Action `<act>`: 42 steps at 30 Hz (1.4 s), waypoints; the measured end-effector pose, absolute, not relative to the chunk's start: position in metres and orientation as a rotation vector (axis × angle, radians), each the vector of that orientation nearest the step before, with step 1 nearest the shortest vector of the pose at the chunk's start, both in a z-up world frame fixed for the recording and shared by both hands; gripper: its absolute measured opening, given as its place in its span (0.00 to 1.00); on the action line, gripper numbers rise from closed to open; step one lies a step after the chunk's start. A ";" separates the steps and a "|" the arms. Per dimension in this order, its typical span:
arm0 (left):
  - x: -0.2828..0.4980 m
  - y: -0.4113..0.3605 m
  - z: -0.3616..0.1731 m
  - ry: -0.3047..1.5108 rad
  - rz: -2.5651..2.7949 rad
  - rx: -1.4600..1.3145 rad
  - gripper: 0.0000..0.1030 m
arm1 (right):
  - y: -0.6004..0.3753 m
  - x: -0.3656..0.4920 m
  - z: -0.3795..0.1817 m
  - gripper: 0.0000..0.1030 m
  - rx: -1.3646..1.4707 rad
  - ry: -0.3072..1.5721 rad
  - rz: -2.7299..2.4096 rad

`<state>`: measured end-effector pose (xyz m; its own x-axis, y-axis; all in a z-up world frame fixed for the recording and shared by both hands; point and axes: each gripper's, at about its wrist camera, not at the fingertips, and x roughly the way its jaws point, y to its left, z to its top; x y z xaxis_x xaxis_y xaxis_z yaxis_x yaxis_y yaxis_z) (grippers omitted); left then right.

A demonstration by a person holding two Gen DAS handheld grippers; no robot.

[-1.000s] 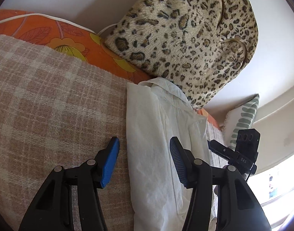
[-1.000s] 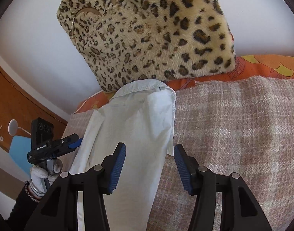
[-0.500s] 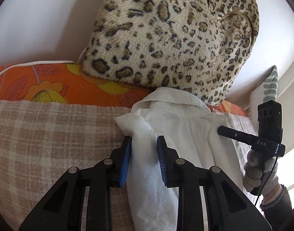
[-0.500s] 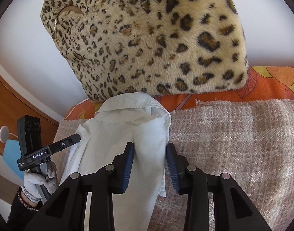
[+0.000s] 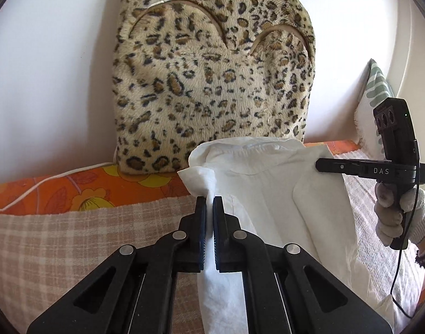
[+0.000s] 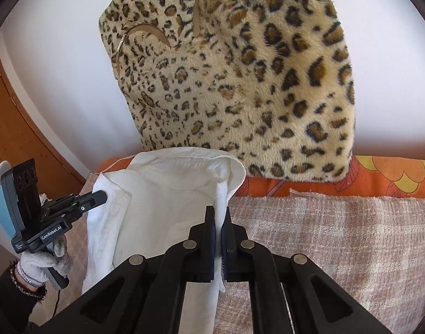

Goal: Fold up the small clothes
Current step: 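Lift the collar with both tools and fold it over toward the hem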

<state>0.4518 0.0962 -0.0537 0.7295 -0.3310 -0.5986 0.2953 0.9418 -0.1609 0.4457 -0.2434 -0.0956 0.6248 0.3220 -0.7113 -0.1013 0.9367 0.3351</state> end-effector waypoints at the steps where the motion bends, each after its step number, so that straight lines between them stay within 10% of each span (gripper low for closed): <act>1: 0.448 0.096 -0.051 0.662 -0.347 -0.055 0.03 | -0.243 0.442 -0.091 0.01 0.270 0.857 0.247; 13: 0.406 0.096 -0.029 0.622 -0.396 -0.087 0.02 | -0.215 0.394 -0.045 0.00 0.181 0.826 0.249; 19: 0.455 0.134 -0.069 0.813 -0.415 -0.397 0.56 | -0.224 0.416 -0.061 0.01 0.188 0.867 0.200; 28: 0.522 0.137 -0.131 0.950 -0.440 -0.640 0.55 | -0.245 0.462 -0.113 0.07 0.230 0.991 0.194; 30: 0.527 0.128 -0.128 0.916 -0.438 -0.595 0.53 | -0.249 0.471 -0.126 0.29 0.245 1.033 0.194; 32: 0.534 0.120 -0.129 0.918 -0.451 -0.581 0.21 | -0.252 0.479 -0.133 0.39 0.259 1.032 0.177; 34: 0.541 0.115 -0.130 0.919 -0.445 -0.560 0.04 | -0.255 0.485 -0.141 0.37 0.301 1.036 0.177; 36: 0.536 0.112 -0.124 0.889 -0.464 -0.537 0.04 | -0.254 0.489 -0.145 0.16 0.311 1.032 0.177; 42: 0.506 0.120 -0.078 0.767 -0.479 -0.482 0.04 | -0.241 0.476 -0.108 0.05 0.251 0.939 0.188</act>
<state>0.5060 0.1199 -0.0778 0.6255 -0.5687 -0.5342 0.2305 0.7888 -0.5699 0.4763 -0.2411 -0.1082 0.5773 0.2675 -0.7715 -0.0503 0.9547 0.2934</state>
